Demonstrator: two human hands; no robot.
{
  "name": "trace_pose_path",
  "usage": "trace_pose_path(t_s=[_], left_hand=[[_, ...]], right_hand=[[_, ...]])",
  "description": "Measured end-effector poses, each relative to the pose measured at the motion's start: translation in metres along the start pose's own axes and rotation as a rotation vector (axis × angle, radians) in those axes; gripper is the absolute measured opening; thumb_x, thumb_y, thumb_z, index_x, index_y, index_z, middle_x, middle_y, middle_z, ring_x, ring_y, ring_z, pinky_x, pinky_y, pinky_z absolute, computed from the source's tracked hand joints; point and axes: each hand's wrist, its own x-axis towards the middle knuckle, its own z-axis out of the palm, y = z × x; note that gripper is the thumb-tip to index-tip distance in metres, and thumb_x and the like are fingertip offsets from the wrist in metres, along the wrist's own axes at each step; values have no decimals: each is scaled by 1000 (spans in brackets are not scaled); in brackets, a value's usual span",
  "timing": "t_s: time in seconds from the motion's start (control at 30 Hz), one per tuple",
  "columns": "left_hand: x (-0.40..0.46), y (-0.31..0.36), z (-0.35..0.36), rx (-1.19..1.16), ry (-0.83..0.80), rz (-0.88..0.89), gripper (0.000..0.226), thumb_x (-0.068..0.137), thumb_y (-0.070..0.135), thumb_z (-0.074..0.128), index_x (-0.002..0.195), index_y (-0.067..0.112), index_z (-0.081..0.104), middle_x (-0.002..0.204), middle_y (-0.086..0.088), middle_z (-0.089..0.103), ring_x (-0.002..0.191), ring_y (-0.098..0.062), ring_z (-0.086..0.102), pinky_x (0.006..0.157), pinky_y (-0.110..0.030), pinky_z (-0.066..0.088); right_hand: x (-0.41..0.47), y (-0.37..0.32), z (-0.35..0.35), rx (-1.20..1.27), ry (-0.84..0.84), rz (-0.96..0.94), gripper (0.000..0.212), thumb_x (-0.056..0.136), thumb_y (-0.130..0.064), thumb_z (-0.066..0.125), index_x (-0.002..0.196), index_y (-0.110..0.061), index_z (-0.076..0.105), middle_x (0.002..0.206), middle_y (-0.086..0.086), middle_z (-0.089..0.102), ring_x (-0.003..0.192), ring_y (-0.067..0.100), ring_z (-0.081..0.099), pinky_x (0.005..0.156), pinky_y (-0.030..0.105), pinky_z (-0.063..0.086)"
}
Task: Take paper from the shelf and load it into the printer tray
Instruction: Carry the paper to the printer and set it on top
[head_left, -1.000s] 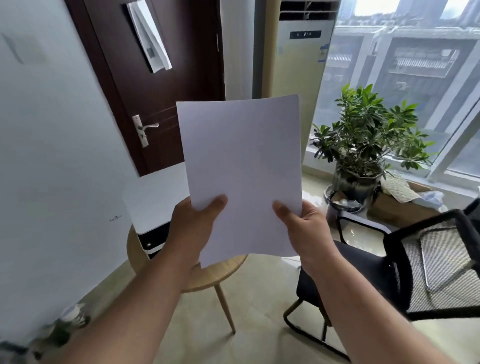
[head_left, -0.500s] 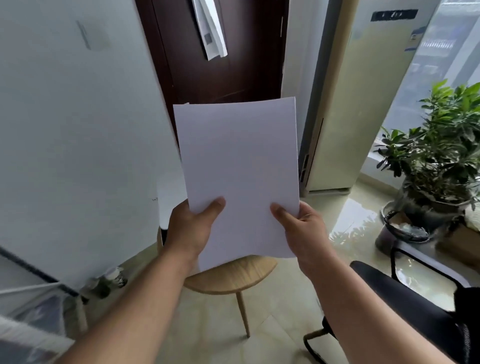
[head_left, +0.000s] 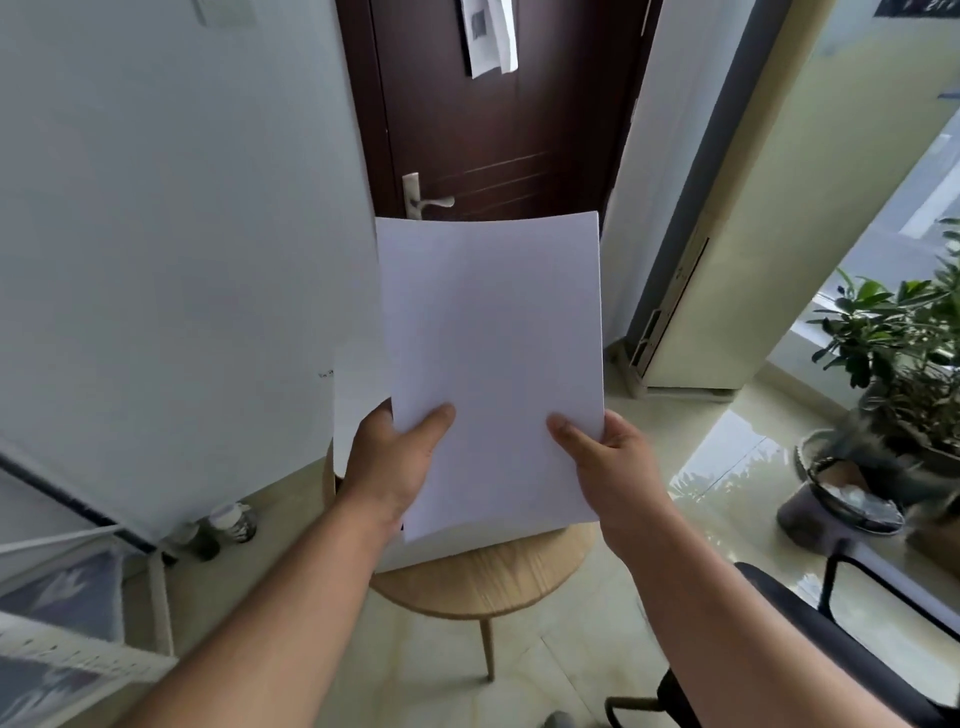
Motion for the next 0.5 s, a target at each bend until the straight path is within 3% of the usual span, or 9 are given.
trace_pose_path(t_s=[0.2,0.27,0.37,0.5], left_hand=[[22,-31,18,159,53,-109,19,92,15,68,106,27,72,100,15,79,97,-9,74,88,-30,57],[34,-36,24,194,70,-170,20,93,15,67,109,25,72,103,12,78,97,-11,73,85,-29,57],[59,-40,25,235,108,-263,17,92,17,67,105,27,71,104,10,76,97,-14,71,90,-35,57],[91,-43,17,283,149,-353,18,90,19,68,108,24,70,104,8,75,98,-18,70,90,-36,57]], right_hand=[[56,11,4,-107,-10,119,14,86,-32,80,96,-23,76,94,-1,82,90,29,78,88,54,63],[80,17,10,-166,-30,174,18,82,-35,80,96,-25,76,94,-3,82,89,28,78,89,55,62],[113,20,25,-191,-70,238,15,90,-23,77,104,-19,74,98,2,80,91,30,77,90,53,62],[150,20,50,-284,-123,287,20,91,-23,75,109,-14,73,99,5,77,91,31,74,87,46,62]])
